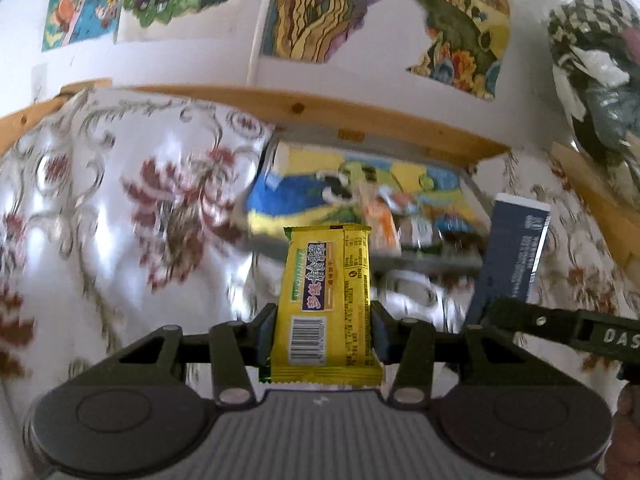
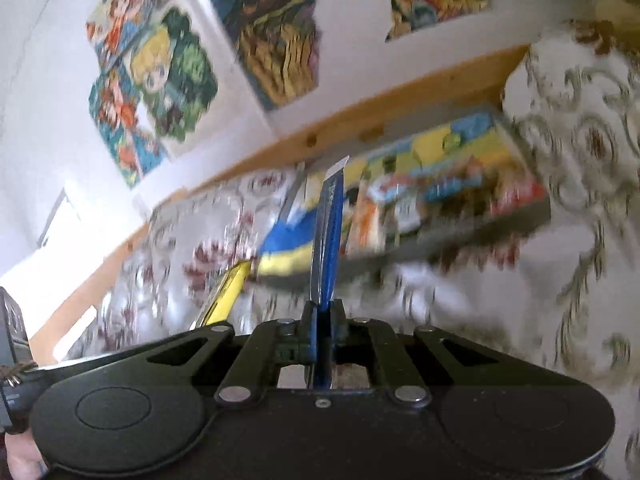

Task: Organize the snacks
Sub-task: 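Lift and carry the wafer and blue bar over the frog tray with both tools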

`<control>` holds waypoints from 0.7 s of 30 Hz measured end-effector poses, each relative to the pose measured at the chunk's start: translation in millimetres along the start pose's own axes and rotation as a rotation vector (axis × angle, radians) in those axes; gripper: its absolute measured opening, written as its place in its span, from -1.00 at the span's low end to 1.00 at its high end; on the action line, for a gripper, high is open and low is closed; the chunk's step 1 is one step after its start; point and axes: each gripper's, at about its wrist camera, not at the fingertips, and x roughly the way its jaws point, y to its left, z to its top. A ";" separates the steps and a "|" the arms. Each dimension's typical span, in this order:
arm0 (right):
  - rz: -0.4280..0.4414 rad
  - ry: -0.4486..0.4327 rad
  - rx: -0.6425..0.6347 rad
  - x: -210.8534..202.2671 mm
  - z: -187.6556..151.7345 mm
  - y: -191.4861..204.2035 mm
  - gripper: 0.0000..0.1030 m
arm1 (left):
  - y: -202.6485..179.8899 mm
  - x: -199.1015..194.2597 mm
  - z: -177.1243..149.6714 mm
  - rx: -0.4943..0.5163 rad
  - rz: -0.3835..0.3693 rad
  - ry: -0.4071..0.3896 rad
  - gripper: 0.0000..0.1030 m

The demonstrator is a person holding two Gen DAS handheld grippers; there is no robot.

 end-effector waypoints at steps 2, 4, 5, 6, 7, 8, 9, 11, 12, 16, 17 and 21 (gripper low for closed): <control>0.004 -0.044 -0.005 7.2 18.4 -4.1 -0.90 | -1.0 10.9 14.1 -0.003 0.011 -0.014 -0.01; 0.006 -0.082 -0.011 15.7 35.7 -8.9 -0.90 | -2.1 25.5 30.9 -0.011 0.023 -0.027 -0.01; 0.005 -0.103 -0.014 22.2 45.9 -12.2 -0.90 | -2.1 32.7 38.0 -0.014 0.028 -0.030 -0.01; 0.003 -0.118 -0.016 27.8 53.3 -15.2 -0.90 | -3.0 41.4 46.2 -0.016 0.033 -0.035 -0.01; -0.001 -0.131 -0.017 34.0 60.6 -18.6 -0.90 | -4.0 48.6 51.7 -0.014 0.039 -0.038 -0.01; -0.006 -0.141 -0.019 40.8 68.0 -22.5 -0.90 | -4.9 56.0 57.1 -0.011 0.048 -0.043 -0.01; -0.014 -0.151 -0.024 46.9 75.1 -26.5 -0.90 | -5.8 64.0 62.0 -0.009 0.059 -0.046 -0.01; -0.030 -0.168 -0.032 57.5 85.2 -34.3 -0.90 | -7.8 81.3 70.8 -0.007 0.073 -0.044 -0.01; -0.039 -0.178 -0.034 62.7 89.9 -39.6 -0.90 | -8.5 91.0 74.8 -0.011 0.084 -0.043 -0.01; -0.068 -0.209 -0.033 80.2 99.7 -57.9 -0.90 | -8.5 121.6 84.6 -0.035 0.109 -0.029 -0.01; -0.075 -0.212 -0.036 85.7 101.0 -62.1 -0.90 | -9.3 129.0 85.9 -0.037 0.117 -0.025 -0.01; -0.073 -0.191 -0.022 103.3 98.0 -72.4 -0.90 | -12.0 154.1 86.2 -0.043 0.134 0.001 -0.01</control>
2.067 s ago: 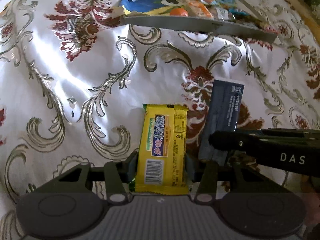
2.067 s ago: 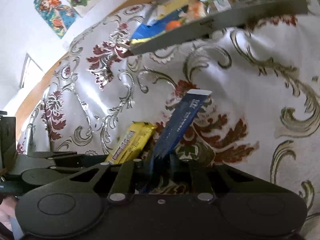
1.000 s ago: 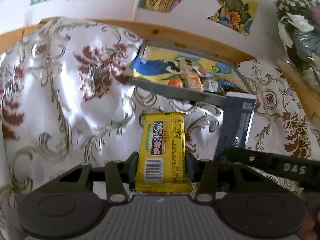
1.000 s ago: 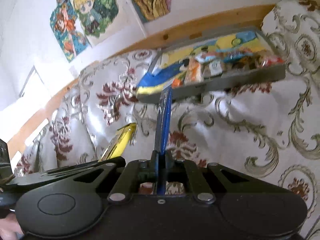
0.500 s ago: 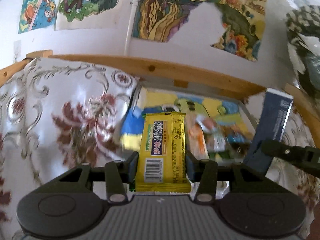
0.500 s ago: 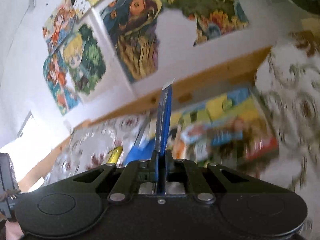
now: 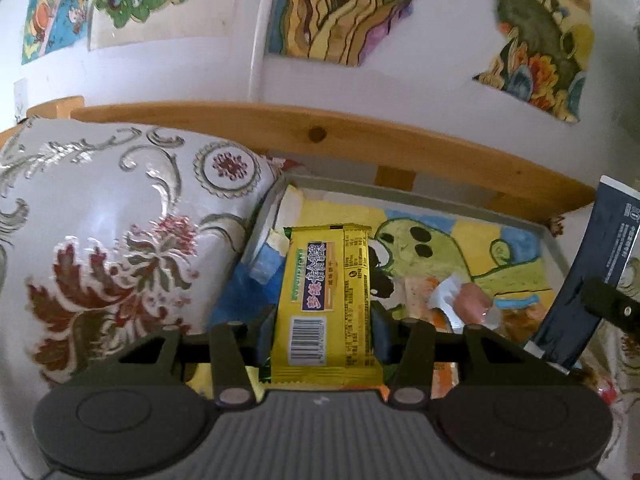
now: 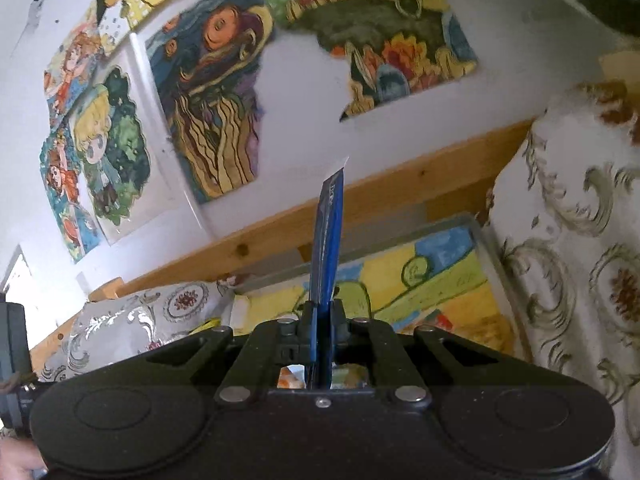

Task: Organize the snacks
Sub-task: 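Lift and carry the wafer and blue bar over the frog tray with both tools, then open both grippers to drop the wafer and blue bar into the tray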

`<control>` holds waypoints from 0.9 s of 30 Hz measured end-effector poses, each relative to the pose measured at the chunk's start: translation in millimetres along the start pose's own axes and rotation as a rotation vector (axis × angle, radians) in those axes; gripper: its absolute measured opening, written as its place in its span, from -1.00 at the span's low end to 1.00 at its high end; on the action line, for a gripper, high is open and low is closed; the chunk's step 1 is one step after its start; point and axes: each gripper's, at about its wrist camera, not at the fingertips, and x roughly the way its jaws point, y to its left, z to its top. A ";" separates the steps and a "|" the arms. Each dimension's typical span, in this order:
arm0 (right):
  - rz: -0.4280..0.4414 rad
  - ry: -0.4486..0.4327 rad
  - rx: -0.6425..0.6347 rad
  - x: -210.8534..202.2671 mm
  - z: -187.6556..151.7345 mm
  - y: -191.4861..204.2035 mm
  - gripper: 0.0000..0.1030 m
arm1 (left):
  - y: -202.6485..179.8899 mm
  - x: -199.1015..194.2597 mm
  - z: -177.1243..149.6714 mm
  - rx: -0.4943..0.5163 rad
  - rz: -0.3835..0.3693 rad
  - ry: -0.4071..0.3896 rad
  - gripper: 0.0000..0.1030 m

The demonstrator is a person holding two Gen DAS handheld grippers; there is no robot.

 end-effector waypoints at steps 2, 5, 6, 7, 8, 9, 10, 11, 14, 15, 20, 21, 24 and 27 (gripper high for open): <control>0.009 0.025 0.012 7.6 -5.4 -2.9 -0.90 | -4.7 8.3 -2.3 0.019 0.006 0.012 -0.01; 0.010 0.055 0.023 15.1 -12.9 -5.7 -0.90 | -9.7 19.5 -5.3 0.050 0.019 0.037 0.00; 0.011 0.062 0.029 16.8 -13.7 -6.9 -0.90 | -11.0 22.6 -6.0 0.054 0.026 0.044 0.00; 0.011 0.065 0.035 17.6 -14.2 -7.7 -0.90 | -11.8 25.2 -6.9 0.058 0.031 0.051 0.00; 0.010 0.067 0.037 18.2 -14.0 -7.7 -0.90 | -12.4 27.3 -7.7 0.059 0.036 0.057 0.00; 0.008 0.070 0.040 19.1 -14.3 -8.2 -0.89 | -12.7 29.1 -8.9 0.058 0.040 0.063 0.00; 0.007 0.073 0.042 19.8 -14.3 -8.7 -0.89 | -12.7 29.4 -9.7 0.057 0.041 0.067 0.00; 0.006 0.075 0.044 20.5 -14.7 -9.1 -0.88 | -12.7 30.4 -10.9 0.055 0.043 0.071 0.01; -0.007 0.082 0.036 23.2 -15.8 -8.7 -0.84 | -13.1 34.2 -13.4 0.050 0.049 0.090 0.01; -0.012 0.083 0.032 23.5 -16.1 -9.1 -0.83 | -13.9 35.6 -14.2 0.050 0.050 0.097 0.01; -0.048 0.092 0.012 25.1 -16.7 -9.5 -0.69 | -17.4 35.8 -15.8 0.059 0.059 0.102 0.03; -0.058 0.094 0.010 25.4 -16.8 -9.5 -0.66 | -18.0 35.4 -15.6 0.058 0.059 0.105 0.03; -0.082 0.097 -0.007 25.7 -17.3 -8.7 -0.59 | -20.0 35.6 -14.6 0.056 0.066 0.109 0.07; -0.100 0.095 -0.017 24.8 -17.2 -8.0 -0.41 | -20.4 34.8 -14.9 0.052 0.068 0.111 0.17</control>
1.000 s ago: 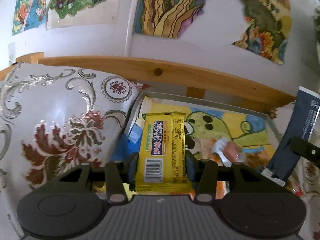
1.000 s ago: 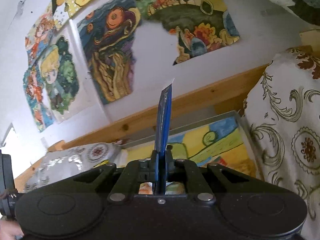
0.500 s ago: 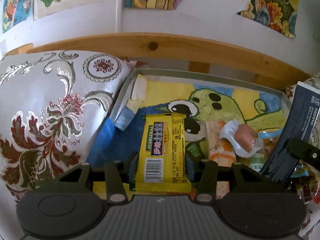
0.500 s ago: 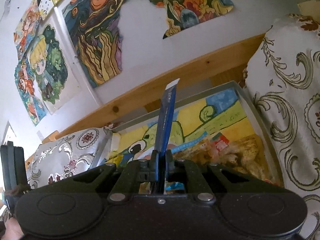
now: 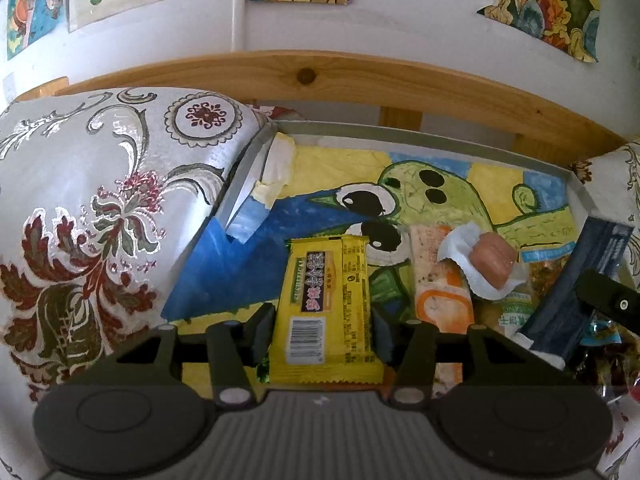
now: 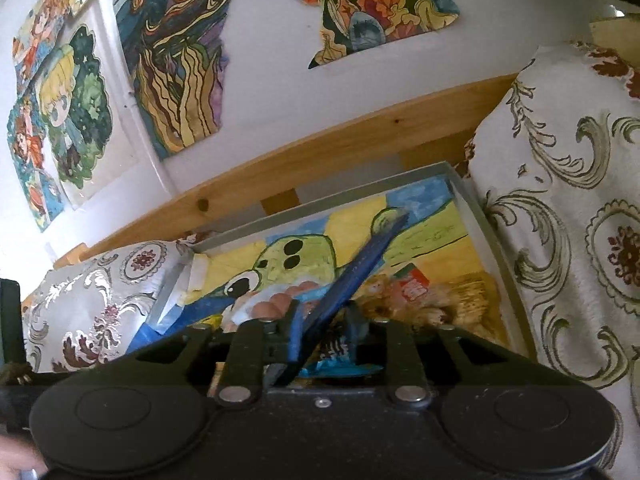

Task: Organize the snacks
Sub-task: 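Open both grippers to drop the wafer and blue bar into the tray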

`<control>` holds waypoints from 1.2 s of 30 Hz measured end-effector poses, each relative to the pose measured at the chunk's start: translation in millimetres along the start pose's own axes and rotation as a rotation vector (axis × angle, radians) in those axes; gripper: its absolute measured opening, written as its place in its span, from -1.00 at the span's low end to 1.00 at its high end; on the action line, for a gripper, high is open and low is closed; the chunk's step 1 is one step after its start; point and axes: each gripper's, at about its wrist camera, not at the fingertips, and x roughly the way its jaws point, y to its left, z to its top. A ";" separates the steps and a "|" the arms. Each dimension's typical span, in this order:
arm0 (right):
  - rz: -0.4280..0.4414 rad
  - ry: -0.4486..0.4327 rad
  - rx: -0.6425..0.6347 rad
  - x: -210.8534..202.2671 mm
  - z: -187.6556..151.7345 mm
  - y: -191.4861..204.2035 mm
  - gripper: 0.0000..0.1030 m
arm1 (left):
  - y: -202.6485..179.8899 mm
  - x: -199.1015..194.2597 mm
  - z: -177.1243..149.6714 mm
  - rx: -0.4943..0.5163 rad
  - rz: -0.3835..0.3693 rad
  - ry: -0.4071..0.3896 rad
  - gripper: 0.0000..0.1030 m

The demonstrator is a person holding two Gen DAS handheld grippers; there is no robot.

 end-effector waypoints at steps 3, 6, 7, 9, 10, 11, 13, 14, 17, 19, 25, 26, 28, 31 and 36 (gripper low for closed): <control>-0.029 -0.005 -0.011 -2.1 1.7 0.0 -0.16 | -0.4 -2.9 -0.2 -0.008 0.010 -0.008 0.31; -0.052 -0.011 -0.016 -5.1 3.8 -1.5 0.00 | -0.3 -7.4 -0.1 -0.015 0.017 -0.016 0.43; -0.056 -0.014 -0.015 -6.4 4.3 -2.0 0.05 | -0.3 -8.8 0.4 -0.017 0.020 -0.019 0.46; -0.055 -0.021 -0.009 -9.4 5.8 -3.3 0.11 | -0.3 -11.6 1.6 -0.021 0.026 -0.026 0.59; -0.054 -0.024 -0.007 -11.0 6.6 -3.8 0.17 | -0.1 -12.9 2.0 -0.024 0.030 -0.029 0.61; -0.055 -0.027 -0.006 -12.7 7.2 -4.1 0.26 | 0.2 -14.9 2.5 -0.028 0.033 -0.033 0.65; -0.058 -0.036 -0.012 -16.0 8.4 -3.5 0.34 | 1.3 -19.2 3.2 -0.041 0.037 -0.043 0.71; -0.059 -0.041 -0.017 -17.8 9.1 -3.0 0.38 | 2.1 -21.6 3.2 -0.047 0.039 -0.047 0.77; -0.064 -0.049 -0.031 -22.9 10.6 -1.6 0.48 | 4.4 -29.2 3.4 -0.067 0.053 -0.065 0.89; -0.065 -0.058 -0.034 -26.8 11.7 -1.3 0.55 | 5.6 -34.9 4.0 -0.076 0.051 -0.079 0.93; -0.070 -0.083 -0.056 -39.0 14.5 1.7 0.77 | 8.9 -54.7 4.3 -0.100 0.047 -0.143 0.99; -0.071 -0.089 -0.060 -41.3 14.5 2.3 0.82 | 9.6 -58.2 3.9 -0.102 0.044 -0.149 0.99; -0.070 -0.102 -0.068 -46.9 14.6 3.9 0.87 | 10.8 -64.8 2.5 -0.109 0.038 -0.163 0.99; -0.070 -0.112 -0.090 -55.1 15.0 8.1 0.92 | 13.5 -76.8 -2.0 -0.121 0.033 -0.191 0.99; -0.077 -0.145 -0.140 -74.3 13.3 17.7 0.98 | 18.0 -97.6 -11.1 -0.138 0.037 -0.236 0.99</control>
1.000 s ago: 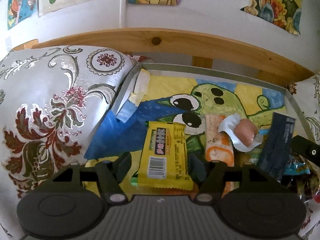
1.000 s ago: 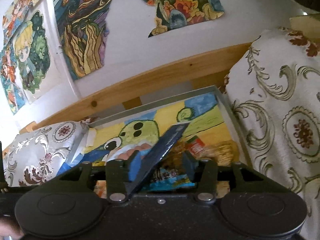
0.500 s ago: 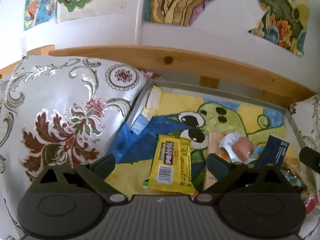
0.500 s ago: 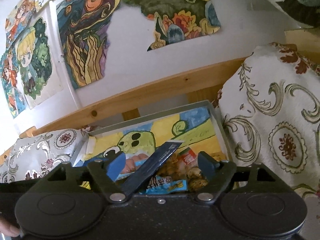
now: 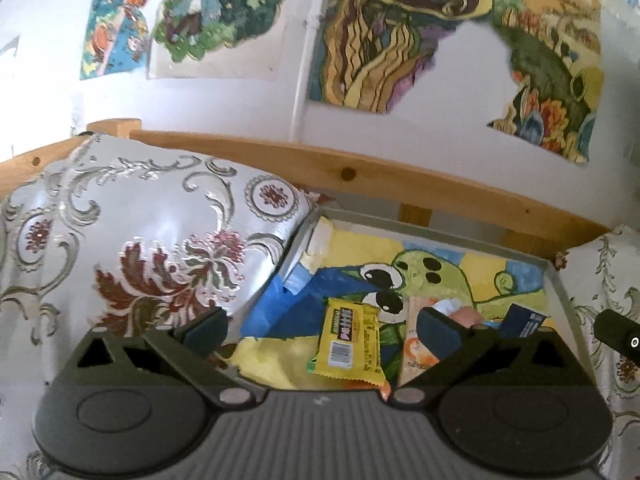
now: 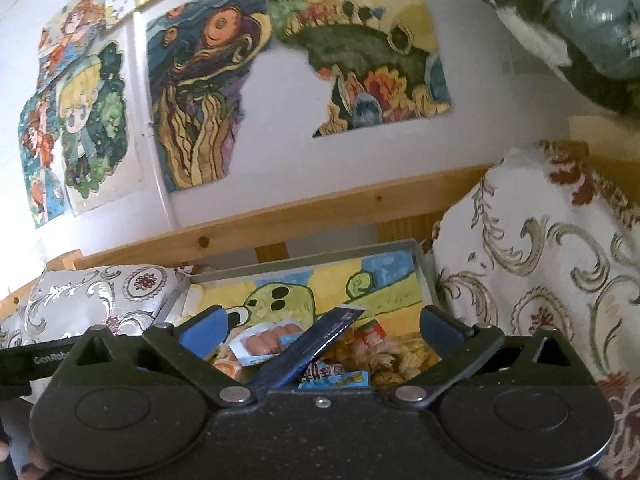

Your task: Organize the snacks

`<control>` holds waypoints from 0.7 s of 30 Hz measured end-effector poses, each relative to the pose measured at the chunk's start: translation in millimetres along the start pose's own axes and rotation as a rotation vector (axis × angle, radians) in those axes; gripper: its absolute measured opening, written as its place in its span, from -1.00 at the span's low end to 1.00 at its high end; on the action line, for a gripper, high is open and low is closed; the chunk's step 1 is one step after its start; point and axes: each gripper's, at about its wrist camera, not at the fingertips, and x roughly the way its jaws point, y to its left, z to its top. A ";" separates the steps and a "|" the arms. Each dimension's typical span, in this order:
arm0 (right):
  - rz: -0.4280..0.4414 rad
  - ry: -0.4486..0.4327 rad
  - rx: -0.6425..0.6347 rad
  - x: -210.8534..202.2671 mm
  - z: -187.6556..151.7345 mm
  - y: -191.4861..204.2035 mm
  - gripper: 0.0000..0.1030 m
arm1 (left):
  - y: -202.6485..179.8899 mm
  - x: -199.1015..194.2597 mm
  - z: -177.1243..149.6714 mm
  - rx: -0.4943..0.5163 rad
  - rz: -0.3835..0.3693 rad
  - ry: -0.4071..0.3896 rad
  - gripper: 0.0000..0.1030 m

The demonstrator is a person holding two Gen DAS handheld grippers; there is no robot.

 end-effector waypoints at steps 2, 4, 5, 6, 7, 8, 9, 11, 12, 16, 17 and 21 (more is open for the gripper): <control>-0.003 -0.009 -0.017 -7.7 1.0 3.3 0.98 | 2.8 -10.2 -1.5 -0.008 0.000 -0.016 0.99; -0.004 -0.020 -0.037 -16.2 1.5 7.2 0.98 | 5.2 -20.1 -2.5 -0.013 -0.001 -0.030 0.99; -0.005 -0.025 -0.045 -19.6 1.5 8.8 0.98 | 6.2 -24.7 -3.0 -0.014 -0.001 -0.036 0.99; -0.007 -0.031 -0.057 -24.4 1.4 11.1 0.98 | 7.3 -30.2 -3.5 -0.015 0.000 -0.044 0.99; -0.009 -0.037 -0.066 -28.2 1.1 12.8 0.98 | 8.0 -34.1 -4.1 -0.015 -0.001 -0.049 0.99; -0.009 -0.042 -0.075 -32.1 0.9 14.4 0.98 | 8.8 -39.5 -5.0 -0.014 -0.001 -0.055 0.99; -0.011 -0.046 -0.085 -36.6 0.1 16.3 0.99 | 9.5 -44.8 -6.3 -0.016 0.000 -0.063 0.99; -0.011 -0.057 -0.101 -46.3 -2.2 19.7 0.98 | 10.9 -56.2 -9.1 -0.017 0.000 -0.081 0.99; -0.012 -0.061 -0.112 -51.4 -3.7 21.8 0.98 | 11.5 -61.7 -10.5 -0.017 -0.002 -0.088 0.99; -0.015 -0.078 -0.147 -72.2 -11.1 29.2 0.98 | 13.6 -83.2 -17.3 -0.011 -0.004 -0.113 0.99; -0.013 -0.079 -0.148 -76.3 -12.5 30.1 0.98 | 14.7 -89.1 -19.7 -0.009 -0.005 -0.119 0.99; -0.011 -0.085 -0.153 -95.9 -18.7 34.0 0.99 | 19.2 -107.3 -28.1 -0.002 -0.003 -0.134 0.99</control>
